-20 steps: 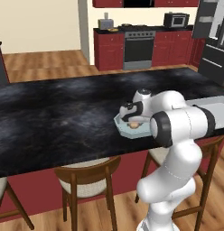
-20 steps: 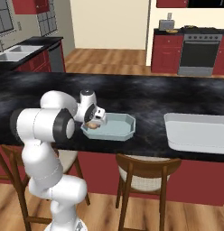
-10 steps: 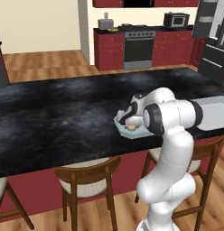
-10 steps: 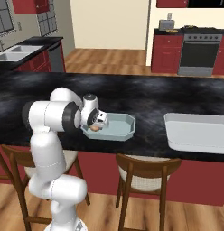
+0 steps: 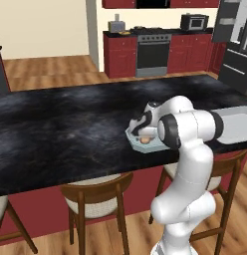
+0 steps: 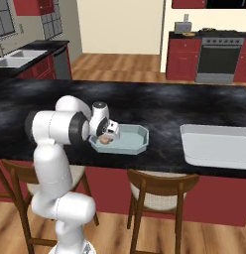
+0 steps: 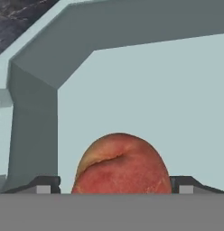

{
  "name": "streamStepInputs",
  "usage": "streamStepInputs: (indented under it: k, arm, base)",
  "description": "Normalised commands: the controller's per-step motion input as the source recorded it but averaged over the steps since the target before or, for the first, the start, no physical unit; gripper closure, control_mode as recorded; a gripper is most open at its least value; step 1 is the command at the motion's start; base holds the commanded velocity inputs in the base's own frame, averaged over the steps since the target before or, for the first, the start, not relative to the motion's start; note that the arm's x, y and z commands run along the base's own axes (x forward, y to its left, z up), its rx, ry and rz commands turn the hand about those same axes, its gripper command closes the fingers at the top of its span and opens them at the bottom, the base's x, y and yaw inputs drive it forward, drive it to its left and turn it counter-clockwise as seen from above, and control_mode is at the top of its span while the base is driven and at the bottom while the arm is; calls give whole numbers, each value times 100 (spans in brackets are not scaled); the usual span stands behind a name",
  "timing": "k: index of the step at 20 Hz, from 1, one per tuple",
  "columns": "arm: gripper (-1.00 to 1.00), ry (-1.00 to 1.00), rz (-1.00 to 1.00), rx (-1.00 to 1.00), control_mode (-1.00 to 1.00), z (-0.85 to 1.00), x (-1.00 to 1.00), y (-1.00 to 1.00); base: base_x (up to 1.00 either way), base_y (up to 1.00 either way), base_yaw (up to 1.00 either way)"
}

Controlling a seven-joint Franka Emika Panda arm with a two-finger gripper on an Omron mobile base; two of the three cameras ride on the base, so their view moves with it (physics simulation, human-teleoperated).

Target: Place the cold items (sweet potato and peach) from the fridge in one tupperware on the dining counter. Place the warm items (hot dog and kebab skewer) in the stove area in another tupperware.

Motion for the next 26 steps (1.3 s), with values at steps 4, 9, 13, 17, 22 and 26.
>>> streamStepInputs:
  k: [4, 9, 13, 17, 22, 26]
  arm:
    - [-100, -10, -10, 0, -100, 47, -45, -2]
    - [-100, -19, -12, 0, -100, 62, -64, -4]
    - [-100, -19, -11, 1, -100, 71, -85, -1]
    - [-100, -9, -7, 0, -100, 85, -90, 0]
    - [-100, -2, -4, 0, -100, 92, -89, -1]
    - [-100, 0, -1, 0, -100, 85, -95, -1]
  base:
    - [0, 0, 0]
    - [0, 0, 0]
    - [0, 0, 0]
    - [0, 0, 0]
    - [0, 0, 0]
    - [0, 0, 0]
